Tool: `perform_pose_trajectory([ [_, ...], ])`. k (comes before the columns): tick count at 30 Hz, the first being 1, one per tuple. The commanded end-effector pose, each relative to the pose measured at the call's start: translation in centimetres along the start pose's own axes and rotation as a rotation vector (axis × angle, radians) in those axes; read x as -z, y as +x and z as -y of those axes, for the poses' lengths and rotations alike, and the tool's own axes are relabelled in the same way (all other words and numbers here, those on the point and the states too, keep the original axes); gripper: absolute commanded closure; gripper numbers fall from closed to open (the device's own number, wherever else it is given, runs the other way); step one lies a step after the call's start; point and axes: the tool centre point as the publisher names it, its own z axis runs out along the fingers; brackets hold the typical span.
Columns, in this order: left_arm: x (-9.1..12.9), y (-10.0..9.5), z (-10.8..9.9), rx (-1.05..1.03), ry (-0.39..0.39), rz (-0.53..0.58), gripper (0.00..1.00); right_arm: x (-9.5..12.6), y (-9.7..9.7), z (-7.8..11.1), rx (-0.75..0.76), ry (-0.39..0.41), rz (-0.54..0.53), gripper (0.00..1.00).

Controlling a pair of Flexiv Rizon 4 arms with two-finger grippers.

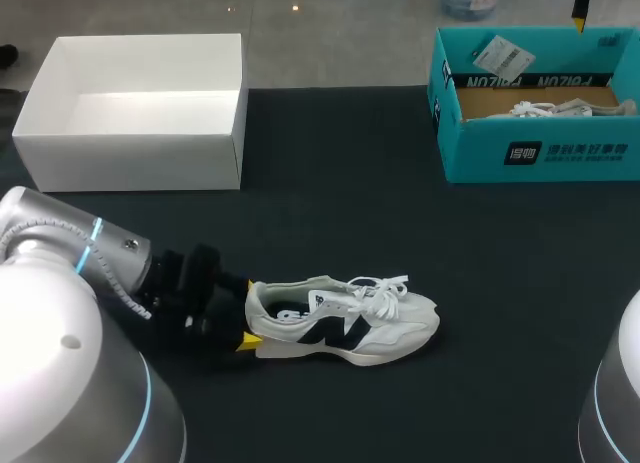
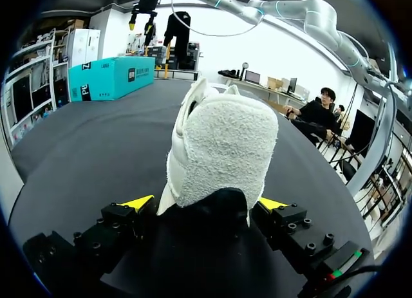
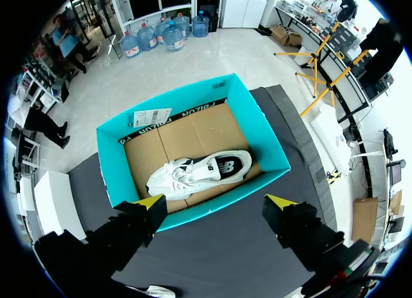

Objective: Take the shoe out of the shoebox, open the shoe tongue, remove and reinsert the insole, then place the shoe into the shoebox

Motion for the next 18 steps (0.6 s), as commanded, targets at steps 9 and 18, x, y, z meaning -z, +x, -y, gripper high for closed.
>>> perform_pose_trajectory([
  [9,-0.8,0.4,0.0,-0.003,0.011,-0.01,0.0,0.0,0.0,0.0,0.0,-0.001,0.0,0.0],
  [18,-1.5,0.6,0.3,-0.013,0.019,-0.012,0.0,0.0,0.0,0.0,0.0,-0.001,0.0,0.0],
])
